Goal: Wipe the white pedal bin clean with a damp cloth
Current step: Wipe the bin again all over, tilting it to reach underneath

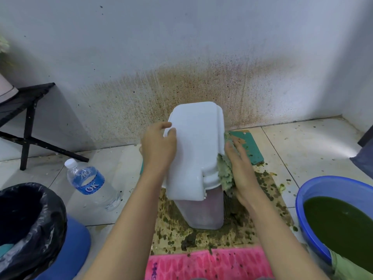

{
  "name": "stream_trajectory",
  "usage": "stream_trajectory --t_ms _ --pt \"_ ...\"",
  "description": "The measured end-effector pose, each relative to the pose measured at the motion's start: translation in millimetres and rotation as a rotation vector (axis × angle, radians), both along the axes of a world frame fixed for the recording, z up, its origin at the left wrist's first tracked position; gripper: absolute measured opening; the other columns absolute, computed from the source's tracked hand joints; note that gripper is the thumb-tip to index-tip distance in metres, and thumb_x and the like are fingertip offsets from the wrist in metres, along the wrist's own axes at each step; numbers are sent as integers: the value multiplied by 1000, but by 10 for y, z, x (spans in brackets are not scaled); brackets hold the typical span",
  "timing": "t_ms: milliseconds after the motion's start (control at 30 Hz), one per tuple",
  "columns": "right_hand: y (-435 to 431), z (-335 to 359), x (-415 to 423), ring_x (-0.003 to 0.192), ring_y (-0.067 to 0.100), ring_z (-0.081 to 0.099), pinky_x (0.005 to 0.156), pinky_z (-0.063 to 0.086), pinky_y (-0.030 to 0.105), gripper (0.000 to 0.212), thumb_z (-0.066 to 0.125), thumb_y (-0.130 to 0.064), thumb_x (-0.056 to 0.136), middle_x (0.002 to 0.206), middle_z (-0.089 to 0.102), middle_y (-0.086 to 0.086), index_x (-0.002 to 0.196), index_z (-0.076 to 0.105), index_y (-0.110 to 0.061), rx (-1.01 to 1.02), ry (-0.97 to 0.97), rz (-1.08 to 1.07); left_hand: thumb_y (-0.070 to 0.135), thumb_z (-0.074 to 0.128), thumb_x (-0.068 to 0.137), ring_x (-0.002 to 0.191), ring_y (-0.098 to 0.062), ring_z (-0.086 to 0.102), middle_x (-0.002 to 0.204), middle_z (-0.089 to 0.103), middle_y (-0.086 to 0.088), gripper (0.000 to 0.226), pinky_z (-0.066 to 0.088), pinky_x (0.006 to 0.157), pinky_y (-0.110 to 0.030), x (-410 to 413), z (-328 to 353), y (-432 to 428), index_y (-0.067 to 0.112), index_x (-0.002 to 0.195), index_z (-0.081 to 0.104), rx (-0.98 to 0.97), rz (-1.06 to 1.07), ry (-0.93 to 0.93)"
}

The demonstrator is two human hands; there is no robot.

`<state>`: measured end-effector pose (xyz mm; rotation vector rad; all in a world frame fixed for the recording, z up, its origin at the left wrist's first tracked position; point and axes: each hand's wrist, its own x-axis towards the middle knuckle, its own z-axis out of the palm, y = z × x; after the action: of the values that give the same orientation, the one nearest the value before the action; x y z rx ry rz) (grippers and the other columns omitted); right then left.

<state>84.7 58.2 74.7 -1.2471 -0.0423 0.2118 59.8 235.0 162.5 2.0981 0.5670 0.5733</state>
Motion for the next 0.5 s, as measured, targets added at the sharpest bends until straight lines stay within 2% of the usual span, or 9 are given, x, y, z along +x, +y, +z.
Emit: stream_trajectory --t_ms 33,100,167,200,233,300,333,400,500 --pt "26 20 146 114 5 63 97 51 34 60 62 -54 88 133 60 -10 141 45 -31 -10 5 6 37 60 94 129 -25 52 136 59 -2 38 40 110 -48 43 -9 117 18 127 63 -22 54 113" --pt "100 72 462 113 13 65 98 51 40 59 61 -49 91 131 63 -4 143 46 -24 -25 50 18 48 62 92 121 -32 58 130 61 -10 55 46 103 -46 149 -52 262 8 130 57 -175 60 277" --pt "181 142 750 116 25 63 102 48 49 61 63 -47 91 133 61 8 142 49 -16 -26 129 18 50 66 89 106 -33 66 119 67 -11 57 54 94 -44 207 -100 252 6 125 60 -328 -20 319" --pt "204 173 880 114 29 64 100 49 50 58 63 -45 90 130 63 11 137 54 -13 -13 163 18 50 69 87 101 -32 68 116 69 -10 56 55 92 -46 221 -135 231 7 122 62 -366 -42 310" --pt "208 202 994 108 30 67 93 54 45 48 64 -43 90 122 68 12 127 64 -12 12 185 18 50 71 85 97 -30 69 113 70 -9 55 57 90 -47 240 -174 216 9 121 62 -386 -46 295" --pt "186 243 1127 84 24 73 69 57 31 26 63 -36 91 97 76 8 93 79 -15 81 214 18 50 76 81 93 -25 70 108 71 -4 52 59 84 -44 276 -247 184 14 117 64 -397 -43 252" --pt "184 239 1155 73 22 72 62 55 27 26 63 -32 91 87 76 6 80 79 -15 114 229 -2 49 78 79 91 -22 70 105 71 -1 48 59 81 -42 287 -268 165 17 112 65 -399 -46 224" --pt "200 185 1173 61 16 62 59 47 26 26 62 -24 91 72 69 0 68 70 -17 157 208 -104 46 81 77 86 -18 70 98 71 3 35 59 74 -37 297 -276 147 24 98 64 -417 -54 168" --pt "265 184 1090 58 10 48 62 36 30 30 58 -18 91 63 52 -5 62 52 -20 156 151 -230 40 84 76 80 -14 70 91 70 7 28 55 61 -27 235 -243 157 27 88 62 -437 -93 113"
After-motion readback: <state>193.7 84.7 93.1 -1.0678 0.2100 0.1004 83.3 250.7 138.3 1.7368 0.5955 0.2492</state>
